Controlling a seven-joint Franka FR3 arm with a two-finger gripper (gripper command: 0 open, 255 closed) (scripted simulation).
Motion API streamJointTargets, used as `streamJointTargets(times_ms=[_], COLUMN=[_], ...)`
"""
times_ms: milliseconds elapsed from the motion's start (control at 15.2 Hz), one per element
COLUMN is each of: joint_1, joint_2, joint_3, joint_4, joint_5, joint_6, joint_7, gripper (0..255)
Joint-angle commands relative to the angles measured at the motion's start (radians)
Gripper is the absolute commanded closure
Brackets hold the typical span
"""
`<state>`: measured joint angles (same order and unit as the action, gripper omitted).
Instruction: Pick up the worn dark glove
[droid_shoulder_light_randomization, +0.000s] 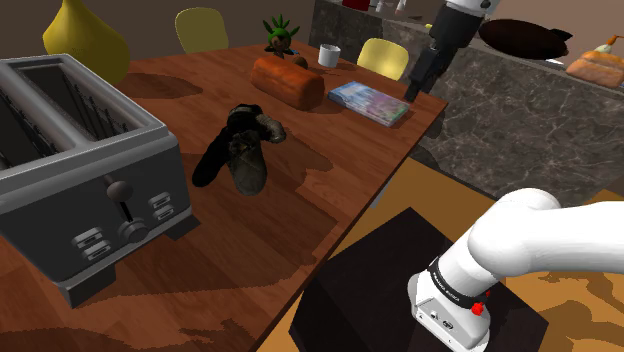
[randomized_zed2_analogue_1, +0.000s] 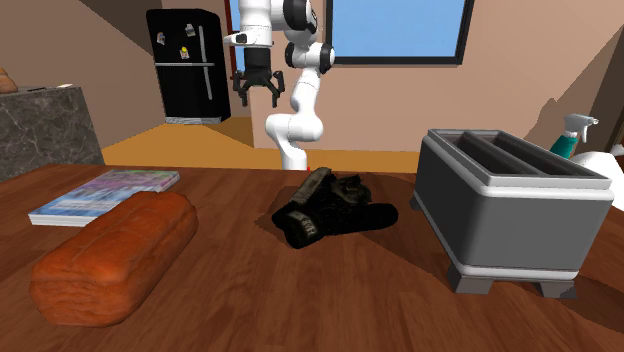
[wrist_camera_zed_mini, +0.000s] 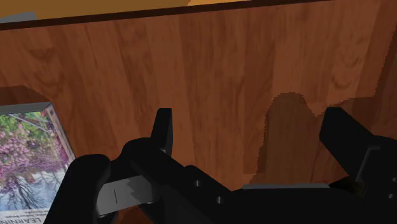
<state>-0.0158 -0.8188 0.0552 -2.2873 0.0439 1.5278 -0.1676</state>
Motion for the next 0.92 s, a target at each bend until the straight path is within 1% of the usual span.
streamJointTargets(times_ms=[0,462,858], joint_1=[0.0,-0.004,-0.003], joint_2=[0.0,-0.085,-0.077], joint_3=[0.0,0.129,0.28], joint_4=[0.0,-0.185,-0.274], joint_5=[0.0,0.201,0.375], joint_6=[0.0,0.205,0.426], joint_7=[0.0,0.282,0.513], gripper=[0,0,0])
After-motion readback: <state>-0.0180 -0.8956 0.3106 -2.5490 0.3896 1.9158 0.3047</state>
